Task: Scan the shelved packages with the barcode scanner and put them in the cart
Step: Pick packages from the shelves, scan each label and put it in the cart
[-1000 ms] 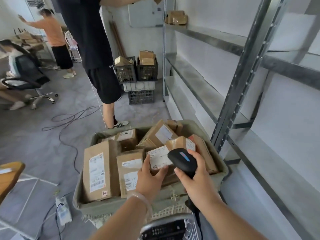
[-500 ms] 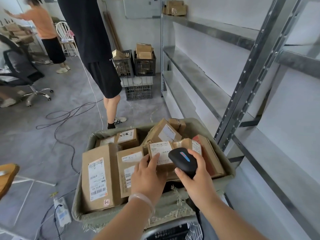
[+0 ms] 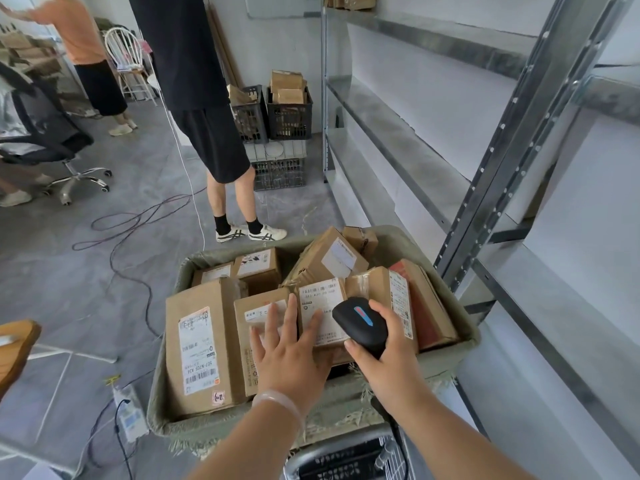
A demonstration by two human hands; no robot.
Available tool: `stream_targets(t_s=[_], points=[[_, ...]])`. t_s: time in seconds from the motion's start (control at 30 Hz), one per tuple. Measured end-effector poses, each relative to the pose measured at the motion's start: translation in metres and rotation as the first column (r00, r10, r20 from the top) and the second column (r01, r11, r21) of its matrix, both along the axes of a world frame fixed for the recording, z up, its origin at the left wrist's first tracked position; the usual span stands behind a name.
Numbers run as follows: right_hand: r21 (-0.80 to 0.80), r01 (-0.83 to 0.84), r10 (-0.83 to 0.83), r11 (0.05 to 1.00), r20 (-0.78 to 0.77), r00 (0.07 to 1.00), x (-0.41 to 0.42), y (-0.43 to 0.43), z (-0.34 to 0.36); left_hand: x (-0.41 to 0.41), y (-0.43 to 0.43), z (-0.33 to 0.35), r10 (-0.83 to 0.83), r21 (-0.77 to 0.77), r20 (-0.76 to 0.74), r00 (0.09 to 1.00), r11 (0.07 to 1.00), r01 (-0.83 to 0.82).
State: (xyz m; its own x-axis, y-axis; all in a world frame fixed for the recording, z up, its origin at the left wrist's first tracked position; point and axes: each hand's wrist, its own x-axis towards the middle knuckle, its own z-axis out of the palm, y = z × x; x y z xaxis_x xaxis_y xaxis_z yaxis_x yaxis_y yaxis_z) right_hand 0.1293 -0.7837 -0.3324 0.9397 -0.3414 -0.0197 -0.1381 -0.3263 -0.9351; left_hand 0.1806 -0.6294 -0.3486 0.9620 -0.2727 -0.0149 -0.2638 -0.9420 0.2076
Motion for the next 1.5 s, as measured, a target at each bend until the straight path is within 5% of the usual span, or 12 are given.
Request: stream_targets(t_s=[0.13,0.63,0.9,1.17,1.5], points=[[-0.002,-0.003,0.003,1.000,-0.029,1.000,-0.004,0.001,-0.013,0.002,0.007,-0.015,-0.044,0.035,0.114,0.993,0.999,0.040],[-0.015,0.040,-0.040,0.999,0.011,0.999,-0.027,0.001,0.000,-0.007,0.005,0.008,-0.066,-0.009,0.022,0.998,0.998,0.066],[-0.016,0.266,-0.264,0.964,0.076,0.962,-0.084,-0.030,0.025,-0.027,-0.051,0.042,-0.254,-0.080,0.080,0.964,0.962,0.260],[0.006,0.590,-0.585,0.807,0.148,0.798,-0.224,-0.088,0.063,-0.129,-0.159,0.073,-0.586,-0.134,0.143,0.797,0.787,0.602],[0.038,0.877,-0.859,0.478,0.231,0.458,-0.498,-0.117,0.087,-0.380,-0.267,0.088,-0.877,-0.177,0.184,0.445,0.415,0.892]])
